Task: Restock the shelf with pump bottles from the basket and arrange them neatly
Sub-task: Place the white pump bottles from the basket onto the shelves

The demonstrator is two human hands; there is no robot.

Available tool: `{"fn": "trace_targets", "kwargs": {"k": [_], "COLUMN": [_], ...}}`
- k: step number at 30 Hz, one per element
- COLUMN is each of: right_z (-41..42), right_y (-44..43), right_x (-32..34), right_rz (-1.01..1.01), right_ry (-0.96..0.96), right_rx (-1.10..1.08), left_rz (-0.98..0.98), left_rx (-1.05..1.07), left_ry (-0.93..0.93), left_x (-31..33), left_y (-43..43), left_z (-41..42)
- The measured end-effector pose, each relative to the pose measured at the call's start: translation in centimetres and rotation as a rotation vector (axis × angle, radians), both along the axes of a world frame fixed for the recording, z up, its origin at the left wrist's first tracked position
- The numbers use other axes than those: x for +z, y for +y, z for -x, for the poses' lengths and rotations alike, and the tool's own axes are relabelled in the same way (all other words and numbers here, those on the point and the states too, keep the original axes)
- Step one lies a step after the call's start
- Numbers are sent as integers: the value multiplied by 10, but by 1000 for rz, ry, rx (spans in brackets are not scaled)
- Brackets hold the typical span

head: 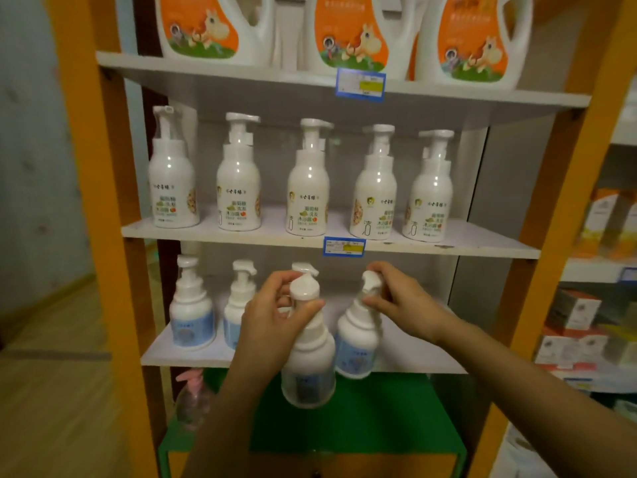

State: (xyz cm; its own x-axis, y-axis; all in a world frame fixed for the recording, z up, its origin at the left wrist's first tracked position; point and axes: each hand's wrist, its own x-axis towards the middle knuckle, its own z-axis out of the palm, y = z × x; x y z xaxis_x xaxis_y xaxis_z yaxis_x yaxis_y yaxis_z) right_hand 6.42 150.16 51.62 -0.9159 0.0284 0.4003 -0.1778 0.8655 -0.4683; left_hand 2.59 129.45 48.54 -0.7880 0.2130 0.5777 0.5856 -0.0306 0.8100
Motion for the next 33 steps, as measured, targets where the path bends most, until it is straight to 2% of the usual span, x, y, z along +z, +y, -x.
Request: {"fn": "trace_targets", "kwargs": {"k": [9,19,21,24,26,28,30,33], "right_z": [43,80,76,45,12,-18,-32,-31], "right_y": [7,0,-2,-8,-21,-43,-63,-76], "right_x": [-12,-19,-25,-50,-83,-114,-133,-147], "right_rz": [-147,-96,-82,-42,5,106,291,530], "right_ry": [-76,-98,-49,249,332,186,42,-23], "right_rx": [-63,-126,-127,-179,-175,-122,-59,-19], "left_rz": [-62,-59,-57,-51,-49,-21,10,53], "left_rx": [69,87,76,59,54,64,64,35], "left_ry": [-30,-17,-29,-35,-26,0,41,65], "left_x": [-16,-26,-28,-30,-30,-29,-28,-23], "left_y": [5,4,5,7,10,15,20,34], "left_z": [17,21,22,20,19,16,11,-1]}}
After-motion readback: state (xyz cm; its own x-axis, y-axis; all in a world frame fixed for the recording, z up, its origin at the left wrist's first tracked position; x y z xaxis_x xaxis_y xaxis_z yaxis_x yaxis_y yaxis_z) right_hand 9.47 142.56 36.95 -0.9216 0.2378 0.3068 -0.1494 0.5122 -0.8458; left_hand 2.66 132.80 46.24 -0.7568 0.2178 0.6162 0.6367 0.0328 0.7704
